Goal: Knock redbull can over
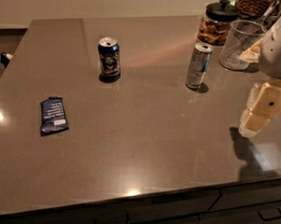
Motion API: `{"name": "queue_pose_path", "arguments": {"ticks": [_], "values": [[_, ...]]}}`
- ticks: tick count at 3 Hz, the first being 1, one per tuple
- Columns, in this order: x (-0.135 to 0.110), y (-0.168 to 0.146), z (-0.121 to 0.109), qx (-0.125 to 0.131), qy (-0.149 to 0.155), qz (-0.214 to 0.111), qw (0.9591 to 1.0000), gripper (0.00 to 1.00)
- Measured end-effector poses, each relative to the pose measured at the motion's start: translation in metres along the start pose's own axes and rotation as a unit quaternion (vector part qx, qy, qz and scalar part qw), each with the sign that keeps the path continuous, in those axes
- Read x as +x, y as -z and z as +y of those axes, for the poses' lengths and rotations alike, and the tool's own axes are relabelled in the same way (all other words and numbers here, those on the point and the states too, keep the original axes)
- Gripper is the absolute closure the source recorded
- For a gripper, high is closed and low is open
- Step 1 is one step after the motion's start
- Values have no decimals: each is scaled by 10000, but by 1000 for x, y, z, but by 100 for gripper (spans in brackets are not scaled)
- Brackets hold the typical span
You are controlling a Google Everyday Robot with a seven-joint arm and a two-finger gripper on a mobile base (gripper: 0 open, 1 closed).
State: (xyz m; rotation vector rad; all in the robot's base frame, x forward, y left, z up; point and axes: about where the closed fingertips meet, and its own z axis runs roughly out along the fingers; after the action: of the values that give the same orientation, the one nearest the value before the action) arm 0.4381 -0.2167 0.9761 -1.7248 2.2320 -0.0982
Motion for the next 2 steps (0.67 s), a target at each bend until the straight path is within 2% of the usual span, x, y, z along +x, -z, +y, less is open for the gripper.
{"name": "queue_pose_path", "arguments": {"ticks": [2], "values": [[-4, 2, -8, -28, -54, -53, 10000, 0]]}}
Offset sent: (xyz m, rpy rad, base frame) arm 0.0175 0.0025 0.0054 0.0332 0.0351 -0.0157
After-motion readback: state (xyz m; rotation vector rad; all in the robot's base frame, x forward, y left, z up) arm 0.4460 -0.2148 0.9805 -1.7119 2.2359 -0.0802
